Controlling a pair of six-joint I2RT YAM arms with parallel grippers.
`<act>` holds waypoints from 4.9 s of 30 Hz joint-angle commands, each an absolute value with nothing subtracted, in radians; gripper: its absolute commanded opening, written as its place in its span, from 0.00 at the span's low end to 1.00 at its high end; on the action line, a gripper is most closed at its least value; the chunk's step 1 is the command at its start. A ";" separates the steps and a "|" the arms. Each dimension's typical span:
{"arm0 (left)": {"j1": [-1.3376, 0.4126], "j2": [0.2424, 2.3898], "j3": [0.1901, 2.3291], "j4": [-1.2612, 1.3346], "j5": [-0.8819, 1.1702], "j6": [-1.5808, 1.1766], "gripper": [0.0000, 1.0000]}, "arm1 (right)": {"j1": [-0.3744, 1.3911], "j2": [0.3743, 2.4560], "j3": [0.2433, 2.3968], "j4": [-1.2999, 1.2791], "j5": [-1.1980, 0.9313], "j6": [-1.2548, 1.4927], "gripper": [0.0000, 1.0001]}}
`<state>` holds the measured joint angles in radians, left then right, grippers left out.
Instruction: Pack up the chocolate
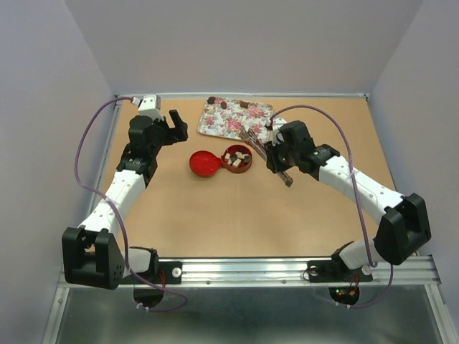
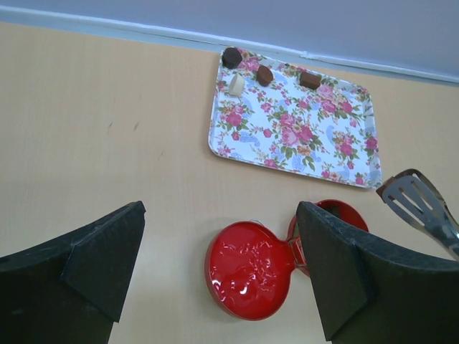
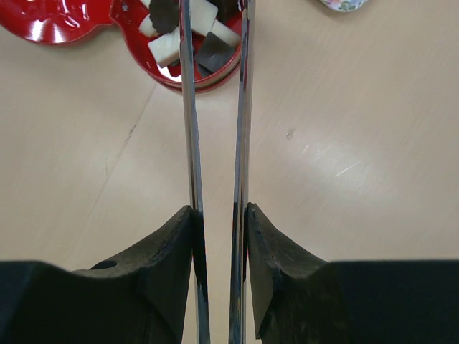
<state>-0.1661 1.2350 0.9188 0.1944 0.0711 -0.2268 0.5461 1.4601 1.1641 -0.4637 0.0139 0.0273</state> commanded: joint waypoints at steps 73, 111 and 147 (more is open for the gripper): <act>-0.163 1.204 0.976 0.202 0.080 -0.233 0.99 | 0.537 1.650 1.501 -0.495 0.181 0.023 0.46; -0.163 1.224 0.982 0.210 0.077 -0.222 0.99 | 0.443 2.361 2.148 -0.480 0.218 0.037 0.50; -0.163 1.215 0.977 0.212 0.078 -0.224 0.99 | 0.445 2.010 1.833 -0.494 0.186 0.055 0.31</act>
